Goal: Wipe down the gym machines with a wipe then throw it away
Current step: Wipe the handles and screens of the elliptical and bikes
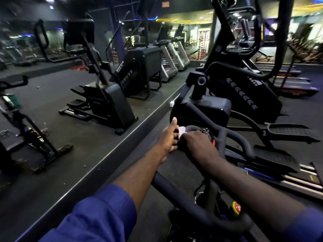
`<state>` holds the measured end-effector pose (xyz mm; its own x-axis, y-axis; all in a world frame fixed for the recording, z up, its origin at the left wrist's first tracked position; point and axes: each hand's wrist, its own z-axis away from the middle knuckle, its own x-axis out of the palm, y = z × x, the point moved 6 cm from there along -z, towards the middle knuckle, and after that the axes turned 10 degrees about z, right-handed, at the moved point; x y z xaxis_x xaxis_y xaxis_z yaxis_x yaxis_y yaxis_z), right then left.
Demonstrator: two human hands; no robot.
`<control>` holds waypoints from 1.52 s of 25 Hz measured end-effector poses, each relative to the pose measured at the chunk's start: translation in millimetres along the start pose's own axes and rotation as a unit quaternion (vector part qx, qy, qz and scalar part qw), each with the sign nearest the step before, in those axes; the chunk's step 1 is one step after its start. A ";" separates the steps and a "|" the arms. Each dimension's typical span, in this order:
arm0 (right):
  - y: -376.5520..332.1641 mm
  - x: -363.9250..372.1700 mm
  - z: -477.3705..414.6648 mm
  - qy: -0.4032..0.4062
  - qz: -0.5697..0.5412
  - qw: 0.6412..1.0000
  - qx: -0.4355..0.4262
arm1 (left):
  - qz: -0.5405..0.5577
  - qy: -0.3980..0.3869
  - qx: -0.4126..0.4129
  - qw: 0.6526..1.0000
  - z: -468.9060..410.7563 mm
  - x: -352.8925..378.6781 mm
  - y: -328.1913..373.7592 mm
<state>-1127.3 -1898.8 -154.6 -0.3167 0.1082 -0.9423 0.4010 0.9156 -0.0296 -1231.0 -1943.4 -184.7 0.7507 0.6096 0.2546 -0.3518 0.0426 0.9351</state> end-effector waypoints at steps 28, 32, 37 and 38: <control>-2.1 13.2 -10.6 0.065 -0.122 0.964 0.228 | -0.011 -0.054 -0.005 0.998 -30.1 22.8 10.1; 21.1 17.3 8.9 -0.002 -0.048 0.977 0.208 | -0.003 -0.009 -0.023 1.000 -40.6 24.6 9.7; 9.6 24.7 13.6 0.048 -0.087 0.979 0.178 | -0.048 0.031 -0.036 0.998 -56.6 36.8 2.9; 11.7 24.7 29.1 0.052 -0.096 0.981 0.163 | -0.058 0.029 -0.038 0.997 -60.1 41.0 -0.2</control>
<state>-1105.5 -1896.7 -188.0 -0.4930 0.0001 -0.8700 0.5729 0.7526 -0.3246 -1233.8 -1870.9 -189.2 0.7559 0.6419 0.1287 -0.3072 0.1741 0.9356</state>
